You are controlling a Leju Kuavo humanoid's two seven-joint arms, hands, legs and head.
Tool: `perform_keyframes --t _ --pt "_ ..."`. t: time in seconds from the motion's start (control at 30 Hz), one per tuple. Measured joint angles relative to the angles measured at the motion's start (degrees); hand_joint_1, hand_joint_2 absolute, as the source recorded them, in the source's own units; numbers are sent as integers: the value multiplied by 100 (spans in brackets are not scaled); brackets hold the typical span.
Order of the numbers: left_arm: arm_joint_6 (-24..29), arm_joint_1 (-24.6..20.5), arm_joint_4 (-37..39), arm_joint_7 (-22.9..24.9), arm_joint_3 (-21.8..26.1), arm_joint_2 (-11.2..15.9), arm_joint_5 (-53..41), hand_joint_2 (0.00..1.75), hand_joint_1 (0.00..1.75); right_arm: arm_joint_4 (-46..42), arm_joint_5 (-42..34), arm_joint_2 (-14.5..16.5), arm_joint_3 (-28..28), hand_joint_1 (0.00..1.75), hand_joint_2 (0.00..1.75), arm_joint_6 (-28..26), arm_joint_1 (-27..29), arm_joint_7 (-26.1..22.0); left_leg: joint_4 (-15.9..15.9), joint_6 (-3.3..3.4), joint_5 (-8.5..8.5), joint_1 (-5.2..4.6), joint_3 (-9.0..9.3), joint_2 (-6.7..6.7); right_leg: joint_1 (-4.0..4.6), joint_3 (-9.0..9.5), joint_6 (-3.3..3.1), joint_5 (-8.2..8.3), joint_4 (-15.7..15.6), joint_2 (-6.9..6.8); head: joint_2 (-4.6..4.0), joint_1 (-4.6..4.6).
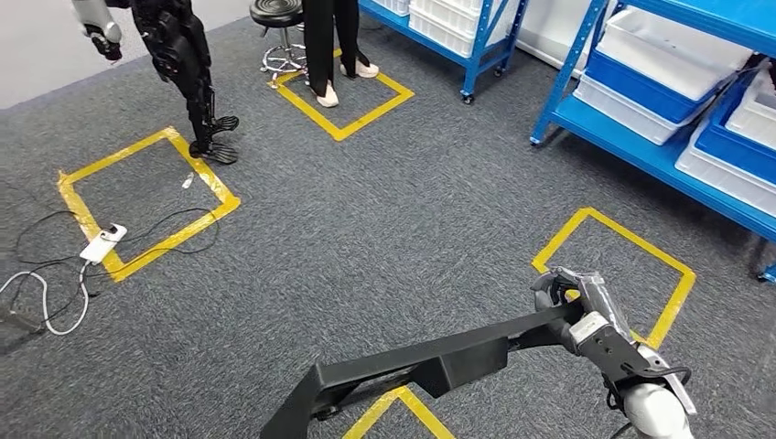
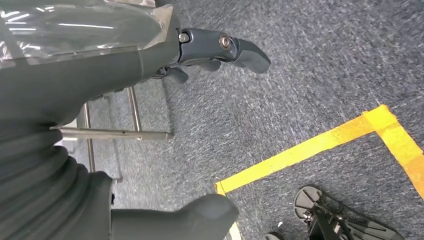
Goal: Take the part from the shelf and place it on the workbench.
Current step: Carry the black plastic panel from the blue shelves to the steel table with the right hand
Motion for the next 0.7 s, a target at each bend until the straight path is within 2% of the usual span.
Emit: perform_keyframes --t 0.03,0.07,0.13,0.17,0.2,0.27,0.33,0.37,0.4,0.47,0.5,0.53,0.57,0.6,0.67,0.7 --pt "6 1 -1 3 1 -3 -1 175 0 14 16 23 1 175 175 5 -11 -1 4 0 -1 -2 0 -42 -2 -56 35 10 88 11 0 2" --pt "14 1 -1 6 1 -7 -2 175 0 32 27 41 1 175 175 11 -34 -1 9 -1 -1 -3 3 -86 -7 8 86 114 -63 18 0 3" --pt "29 0 -2 10 1 -14 -6 175 0 65 39 66 1 175 175 19 -107 -2 33 -18 -9 -1 5 -167 -43 380 180 455 -861 71 0 7" --pt "38 0 -3 15 1 -18 -9 175 0 78 42 78 1 175 175 21 -143 -3 51 -39 -20 -10 0 -204 -43 549 184 587 -1217 101 0 8" --pt "48 0 -4 23 1 -23 -14 175 0 89 44 88 1 175 175 21 -172 -5 66 -67 -27 -19 -9 -234 -35 659 157 667 -1444 124 0 7" --pt "62 6 -5 46 1 -33 -22 175 0 102 47 108 1 175 175 24 -201 -10 74 -126 -25 -31 -30 -274 11 703 59 709 -1525 109 0 6" --pt "73 12 -7 66 2 -42 -25 175 0 104 49 122 1 175 175 30 -221 -14 116 -182 -53 -19 -60 -245 -28 709 -26 740 -1537 70 0 5" --pt "79 11 -9 71 2 -46 -25 175 0 104 49 128 1 175 175 37 -233 -15 238 -213 -139 -12 -116 -187 -51 716 -78 751 -1548 47 0 -6" --pt "87 7 -10 77 3 -50 -25 175 0 104 49 133 1 175 175 45 -245 -16 473 -244 -284 -1 -225 -116 -67 722 -124 757 -1557 22 0 -18" --pt "101 -1 -11 91 3 -58 -25 175 0 108 50 136 1 175 175 76 -256 -18 1237 -300 -662 24 -595 -13 -44 722 -182 751 -1556 -35 0 -41" --pt "107 -1 -11 98 4 -61 -23 175 0 114 51 138 1 175 175 92 -258 -18 1579 -319 -782 37 -770 -1 -35 722 -186 747 -1556 -67 0 -41" --pt "111 0 -11 106 6 -65 -21 175 0 121 51 139 1 175 175 106 -260 -18 1758 -331 -805 45 -870 6 -29 723 -187 745 -1555 -99 0 -42" --pt "115 2 -11 111 8 -67 -19 175 0 127 51 140 0 175 175 116 -264 -19 1704 -332 -716 51 -855 17 -27 727 -188 743 -1555 -127 0 -43" --pt "119 2 -13 114 9 -69 -17 175 0 132 51 142 0 175 175 120 -273 -20 1423 -321 -541 54 -720 43 -26 733 -187 741 -1554 -154 0 -42" --pt "125 -5 -24 116 10 -68 -17 175 0 134 50 141 -4 175 175 125 -299 -26 608 -267 -198 41 -293 180 0 748 -168 726 -1549 -198 0 -44" --pt "128 -10 -32 115 11 -68 -22 175 0 135 50 139 -8 175 175 125 -310 -28 309 -235 -105 28 -137 234 21 752 -150 715 -1548 -220 0 -38"
